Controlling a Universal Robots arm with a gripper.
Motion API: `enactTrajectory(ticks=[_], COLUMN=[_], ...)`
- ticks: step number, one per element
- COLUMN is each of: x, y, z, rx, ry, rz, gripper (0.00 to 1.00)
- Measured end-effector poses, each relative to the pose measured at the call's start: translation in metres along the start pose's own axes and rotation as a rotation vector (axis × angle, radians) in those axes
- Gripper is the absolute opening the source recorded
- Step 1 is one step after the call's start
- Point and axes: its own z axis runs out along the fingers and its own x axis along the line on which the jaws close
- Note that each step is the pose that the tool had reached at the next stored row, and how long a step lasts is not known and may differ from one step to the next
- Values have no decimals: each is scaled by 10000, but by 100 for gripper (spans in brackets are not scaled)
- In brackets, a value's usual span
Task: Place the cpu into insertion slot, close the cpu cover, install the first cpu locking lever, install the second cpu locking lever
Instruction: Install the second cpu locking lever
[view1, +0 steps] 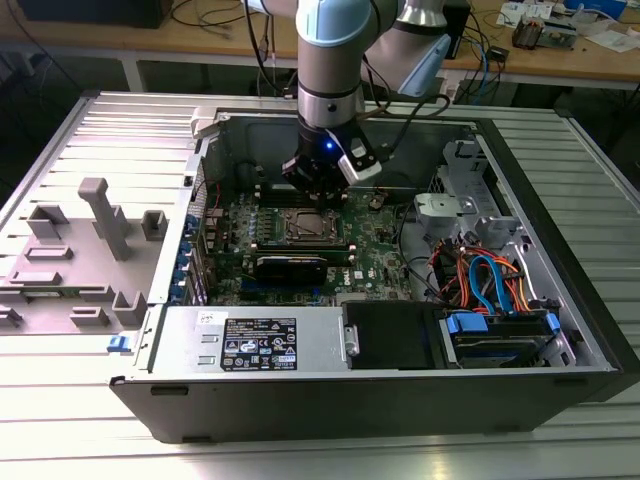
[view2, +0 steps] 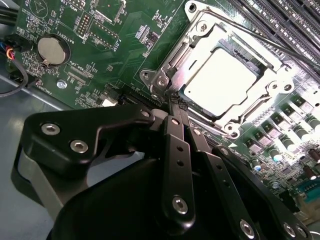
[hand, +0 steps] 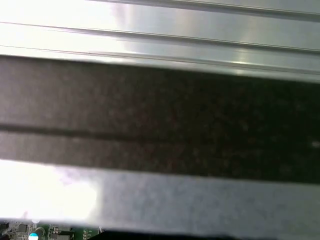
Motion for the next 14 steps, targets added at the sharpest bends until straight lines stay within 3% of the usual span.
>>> enactTrajectory(ticks=[10,14], x=[1,5], y=[-14,-59], z=[-1,-3], rx=[1,1], ry=[0,1], rz=[-1,0], gripper=[11,11])
